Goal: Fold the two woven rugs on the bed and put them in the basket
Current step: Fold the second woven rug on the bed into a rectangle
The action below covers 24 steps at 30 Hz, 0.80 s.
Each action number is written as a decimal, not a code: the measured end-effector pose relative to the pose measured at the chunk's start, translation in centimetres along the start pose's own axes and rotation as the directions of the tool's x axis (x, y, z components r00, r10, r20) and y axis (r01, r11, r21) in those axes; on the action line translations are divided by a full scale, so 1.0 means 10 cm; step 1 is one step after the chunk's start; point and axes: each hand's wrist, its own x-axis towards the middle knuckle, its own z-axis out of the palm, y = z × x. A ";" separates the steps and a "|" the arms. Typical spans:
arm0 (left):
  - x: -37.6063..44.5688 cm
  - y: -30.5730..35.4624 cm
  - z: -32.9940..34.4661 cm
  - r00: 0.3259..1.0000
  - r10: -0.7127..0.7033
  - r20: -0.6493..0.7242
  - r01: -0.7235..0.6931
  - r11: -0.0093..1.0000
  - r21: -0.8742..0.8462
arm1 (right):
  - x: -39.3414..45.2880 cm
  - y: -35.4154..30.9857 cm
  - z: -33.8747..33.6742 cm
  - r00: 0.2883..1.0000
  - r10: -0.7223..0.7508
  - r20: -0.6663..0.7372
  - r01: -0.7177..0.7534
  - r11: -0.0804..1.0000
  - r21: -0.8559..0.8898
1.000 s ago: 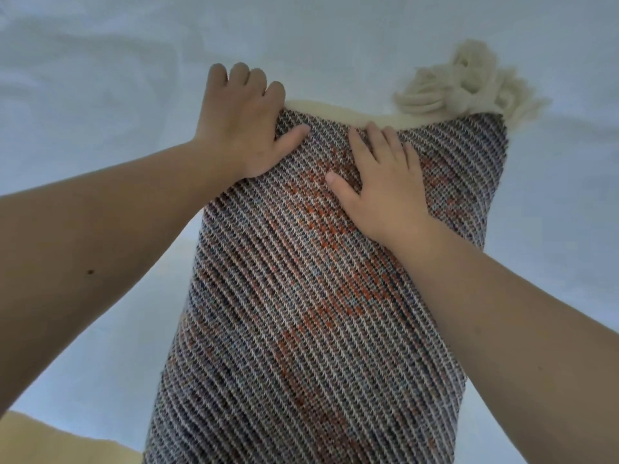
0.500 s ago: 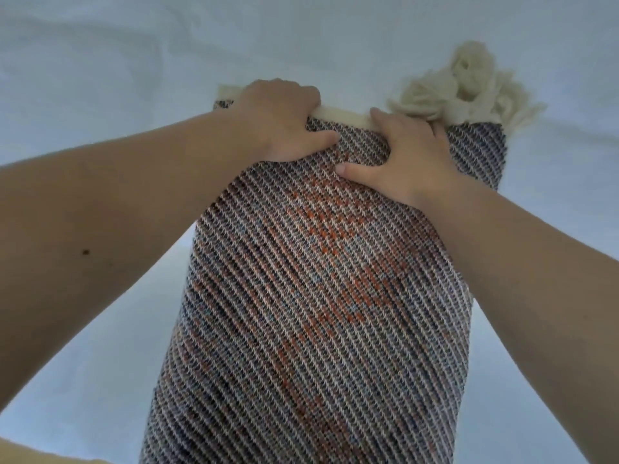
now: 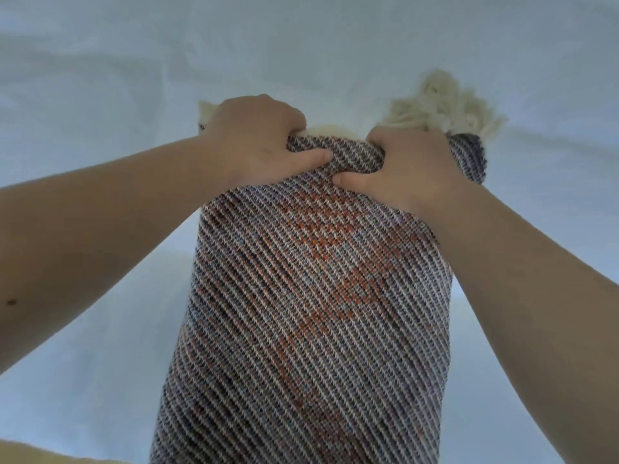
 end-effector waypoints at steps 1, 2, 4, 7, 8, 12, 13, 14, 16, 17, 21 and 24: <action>-0.08 0.02 -0.07 1.000 0.011 0.012 -0.010 1.000 -0.026 | -0.08 -0.02 -0.06 1.000 -0.010 -0.010 0.011 1.000 0.010; -0.17 0.03 -0.14 0.999 0.022 0.026 -0.021 0.999 -0.048 | -0.17 -0.04 -0.11 1.000 -0.023 -0.018 0.023 1.000 0.021; -0.33 0.06 -0.26 0.997 0.051 0.049 -0.047 0.995 -0.088 | -0.35 -0.07 -0.21 0.999 -0.043 -0.022 0.043 0.998 0.039; -0.62 0.14 -0.36 0.994 0.089 0.071 -0.079 0.989 -0.125 | -0.64 -0.11 -0.31 0.996 -0.088 -0.020 0.088 0.996 0.030; -0.71 0.16 -0.38 0.993 0.094 0.076 -0.084 0.988 -0.129 | -0.74 -0.13 -0.33 0.994 -0.102 -0.026 0.103 0.994 0.020; -1.10 0.27 -0.36 0.988 0.125 0.086 -0.116 0.987 -0.110 | -1.12 -0.24 -0.35 0.997 -0.080 -0.009 0.079 0.996 -0.034; -1.20 0.30 -0.35 0.987 0.132 0.087 -0.124 0.987 -0.099 | -1.22 -0.25 -0.34 0.998 -0.057 0.010 0.057 0.998 -0.015; -1.28 0.32 -0.34 0.987 0.138 0.086 -0.131 0.988 -0.084 | -1.30 -0.26 -0.31 0.999 -0.039 0.030 0.039 0.999 0.013; -1.46 0.38 -0.32 0.985 0.153 0.078 -0.149 0.987 -0.056 | -1.50 -0.27 -0.25 0.998 -0.020 0.059 0.016 0.998 0.065; -1.56 0.41 -0.30 0.984 0.158 0.077 -0.155 0.987 -0.045 | -1.61 -0.28 -0.22 0.998 -0.012 0.066 0.006 0.996 0.092; -1.93 0.54 -0.20 0.981 0.191 0.046 -0.192 0.981 0.021 | -2.02 -0.31 -0.06 0.999 -0.038 0.001 0.038 0.994 0.102; -2.20 0.67 -0.09 0.969 0.248 -0.004 -0.246 0.964 0.101 | -2.35 -0.32 0.11 0.997 -0.067 -0.025 0.069 0.992 0.108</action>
